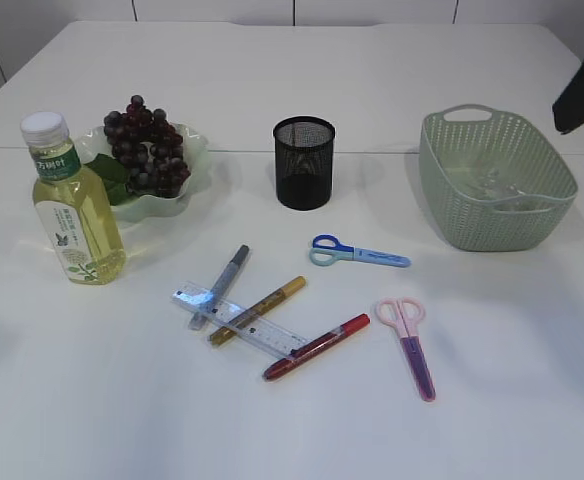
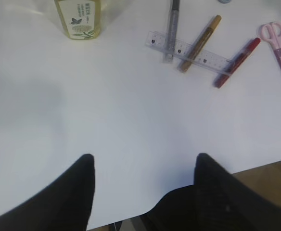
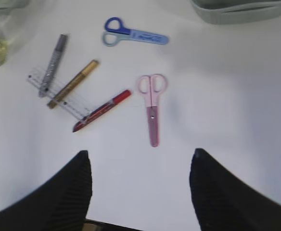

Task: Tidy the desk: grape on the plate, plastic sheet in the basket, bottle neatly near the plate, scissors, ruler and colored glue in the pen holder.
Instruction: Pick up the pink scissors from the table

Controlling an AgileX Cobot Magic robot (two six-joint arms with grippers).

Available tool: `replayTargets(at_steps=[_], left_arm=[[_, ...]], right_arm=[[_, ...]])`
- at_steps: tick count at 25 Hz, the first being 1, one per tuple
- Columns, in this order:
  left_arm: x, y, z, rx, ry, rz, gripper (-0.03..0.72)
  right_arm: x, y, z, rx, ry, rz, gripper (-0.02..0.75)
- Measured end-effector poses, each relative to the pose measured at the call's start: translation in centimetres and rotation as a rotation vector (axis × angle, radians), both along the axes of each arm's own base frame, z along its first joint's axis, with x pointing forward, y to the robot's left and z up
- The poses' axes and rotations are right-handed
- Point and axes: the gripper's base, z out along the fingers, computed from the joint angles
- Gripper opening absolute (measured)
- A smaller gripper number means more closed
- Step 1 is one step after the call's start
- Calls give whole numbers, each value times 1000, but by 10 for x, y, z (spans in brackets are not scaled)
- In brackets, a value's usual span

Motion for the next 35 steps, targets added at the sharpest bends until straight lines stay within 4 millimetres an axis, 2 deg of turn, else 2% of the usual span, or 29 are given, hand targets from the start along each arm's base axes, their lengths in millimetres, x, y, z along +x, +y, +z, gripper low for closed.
replayTargets(at_steps=[2, 5, 10, 14, 19, 26, 35], left_arm=[[0, -1, 0, -11, 2, -2, 469], [0, -1, 0, -15, 3, -3, 468], [0, -1, 0, -18, 4, -3, 468], [0, -1, 0, -18, 4, -3, 466], [0, -1, 0, -17, 5, -4, 459], [0, -2, 0, -18, 5, -4, 456], [-1, -2, 0, -17, 6, -4, 454]], right_arm=[[0, 6, -3, -46, 12, -4, 503], [1, 27, -10, -85, 45, 24, 503], [19, 54, -40, -134, 154, 33, 502], [39, 61, -71, -170, 254, 11, 503], [56, 69, -103, -196, 350, 10, 503], [61, 94, -137, -245, 433, 57, 503], [78, 99, -180, -314, 499, 62, 503]])
